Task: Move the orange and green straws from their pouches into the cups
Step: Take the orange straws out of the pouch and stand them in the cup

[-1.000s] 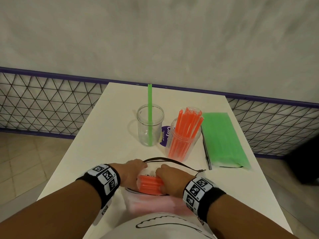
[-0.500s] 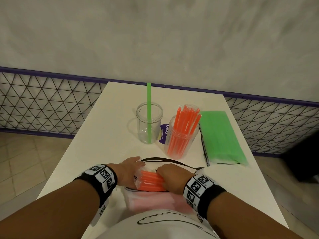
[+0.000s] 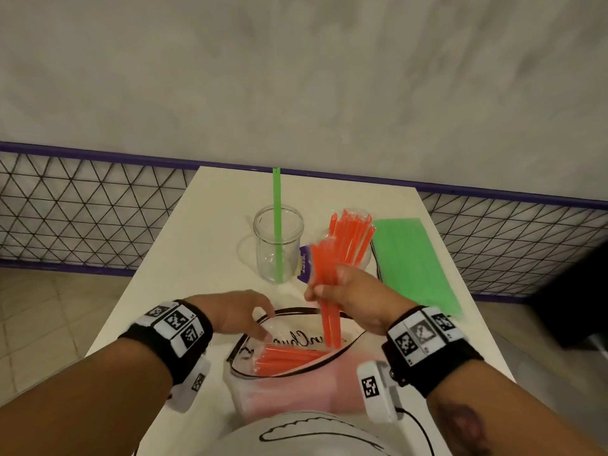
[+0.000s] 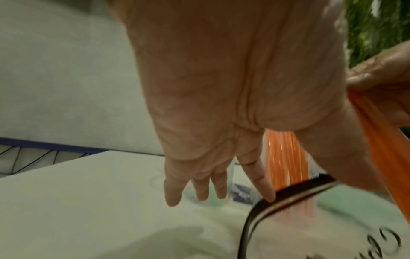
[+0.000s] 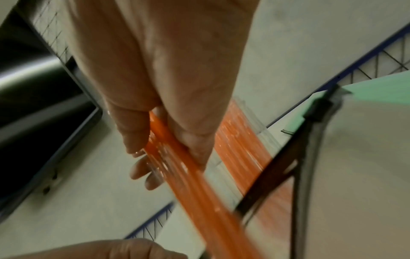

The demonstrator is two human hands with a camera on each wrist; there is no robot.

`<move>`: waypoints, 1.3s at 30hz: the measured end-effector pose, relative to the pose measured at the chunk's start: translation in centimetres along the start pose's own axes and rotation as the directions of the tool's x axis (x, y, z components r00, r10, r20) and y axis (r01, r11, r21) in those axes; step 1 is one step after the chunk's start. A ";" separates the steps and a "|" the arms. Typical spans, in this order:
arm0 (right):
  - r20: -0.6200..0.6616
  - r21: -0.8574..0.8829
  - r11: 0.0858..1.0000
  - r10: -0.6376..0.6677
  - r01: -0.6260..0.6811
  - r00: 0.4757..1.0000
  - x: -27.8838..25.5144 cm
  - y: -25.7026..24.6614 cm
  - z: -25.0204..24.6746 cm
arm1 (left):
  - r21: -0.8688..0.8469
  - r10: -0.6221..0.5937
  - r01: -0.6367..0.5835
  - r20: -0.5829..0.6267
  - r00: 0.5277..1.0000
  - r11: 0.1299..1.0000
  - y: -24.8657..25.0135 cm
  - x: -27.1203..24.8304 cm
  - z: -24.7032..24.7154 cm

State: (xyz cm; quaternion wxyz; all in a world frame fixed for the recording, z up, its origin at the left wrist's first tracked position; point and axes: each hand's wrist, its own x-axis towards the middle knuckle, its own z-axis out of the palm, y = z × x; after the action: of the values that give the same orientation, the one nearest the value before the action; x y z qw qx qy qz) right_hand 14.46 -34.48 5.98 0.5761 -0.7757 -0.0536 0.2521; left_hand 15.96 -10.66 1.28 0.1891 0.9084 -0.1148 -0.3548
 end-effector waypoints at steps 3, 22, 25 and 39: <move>-0.086 0.306 0.950 -0.036 0.061 0.996 -0.2 -1.5 -1.0 | -0.155 0.040 -0.061 -0.136 0.990 0.986 1.9 0.1 -1.6; -0.671 -0.147 0.949 -0.304 0.280 0.676 0.9 -2.8 -5.8 | -0.201 0.191 -0.376 -0.598 0.778 0.904 10.6 4.4 -2.6; -0.581 -0.384 0.922 -0.280 0.045 0.764 2.7 -0.2 -6.1 | -0.228 0.195 -0.405 -0.609 0.769 0.885 10.8 4.5 -2.4; -0.106 -0.987 0.160 -0.510 -0.028 0.854 4.5 -1.2 -4.7 | -0.244 0.199 -0.422 -0.612 0.766 0.873 10.7 4.6 -1.8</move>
State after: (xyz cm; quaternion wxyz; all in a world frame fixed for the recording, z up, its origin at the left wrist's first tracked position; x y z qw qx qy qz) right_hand 20.69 -36.45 6.56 -0.0122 -0.9731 -0.2017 -0.1106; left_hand 19.77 -21.41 4.25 0.4382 0.8874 -0.1360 -0.0456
